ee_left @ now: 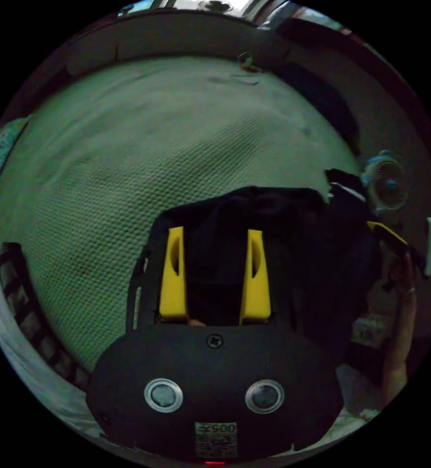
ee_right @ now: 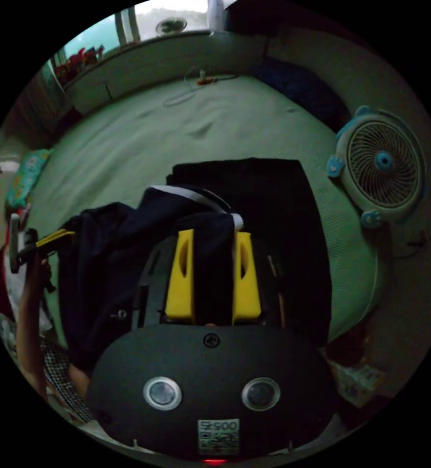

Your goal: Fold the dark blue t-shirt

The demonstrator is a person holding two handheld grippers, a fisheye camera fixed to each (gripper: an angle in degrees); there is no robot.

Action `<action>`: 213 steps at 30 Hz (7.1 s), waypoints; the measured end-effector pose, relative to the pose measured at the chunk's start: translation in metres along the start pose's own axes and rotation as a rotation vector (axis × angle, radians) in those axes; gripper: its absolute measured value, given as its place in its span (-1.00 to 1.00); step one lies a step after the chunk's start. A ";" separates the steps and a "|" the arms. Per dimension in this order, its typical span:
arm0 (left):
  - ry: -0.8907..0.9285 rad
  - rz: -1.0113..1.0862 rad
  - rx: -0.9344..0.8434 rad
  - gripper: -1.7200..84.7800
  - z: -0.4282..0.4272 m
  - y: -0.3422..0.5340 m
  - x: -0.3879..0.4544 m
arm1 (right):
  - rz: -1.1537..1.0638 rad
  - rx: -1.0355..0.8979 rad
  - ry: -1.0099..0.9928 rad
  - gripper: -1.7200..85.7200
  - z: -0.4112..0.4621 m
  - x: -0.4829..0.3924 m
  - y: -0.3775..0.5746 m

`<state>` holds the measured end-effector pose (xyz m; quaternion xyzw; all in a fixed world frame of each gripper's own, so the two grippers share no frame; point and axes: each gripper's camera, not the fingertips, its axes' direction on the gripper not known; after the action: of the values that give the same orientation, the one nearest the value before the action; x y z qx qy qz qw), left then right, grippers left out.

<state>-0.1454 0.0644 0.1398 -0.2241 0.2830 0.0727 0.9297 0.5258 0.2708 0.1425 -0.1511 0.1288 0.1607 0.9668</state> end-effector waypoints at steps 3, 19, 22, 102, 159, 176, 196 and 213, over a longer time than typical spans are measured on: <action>-0.038 0.101 0.070 -0.83 -0.006 0.008 0.000 | -0.047 0.012 0.021 -0.97 0.003 -0.016 -0.005; -0.137 -0.374 0.467 -0.85 -0.182 0.129 -0.227 | -0.308 0.275 -0.196 -0.73 -0.128 -0.270 -0.210; -0.117 -0.412 0.389 -0.85 -0.165 0.148 -0.260 | -0.496 0.256 -0.247 -0.72 -0.104 -0.299 -0.157; -0.110 -0.124 0.223 -0.73 -0.079 0.104 -0.180 | -0.386 0.218 -0.051 -0.80 -0.018 -0.268 -0.013; 0.261 -0.193 0.068 -0.96 -0.026 0.482 -0.076 | -0.342 0.094 -0.341 -0.99 -0.008 -0.083 0.355; 0.140 -0.283 -0.028 -0.86 -0.068 0.523 -0.101 | -0.324 -0.113 -0.190 -0.92 0.006 -0.126 0.301; -0.012 -0.283 0.341 -0.98 -0.088 0.273 -0.087 | -0.464 0.252 -0.227 -0.71 0.011 -0.337 0.032; 0.163 -0.374 0.375 -0.98 -0.098 0.267 -0.202 | -0.005 0.046 -0.054 -0.98 0.187 -0.515 -0.266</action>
<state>-0.4309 0.2549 0.0802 -0.1017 0.3189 -0.1721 0.9265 0.1847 -0.0467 0.5342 -0.1250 0.1060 0.1592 0.9735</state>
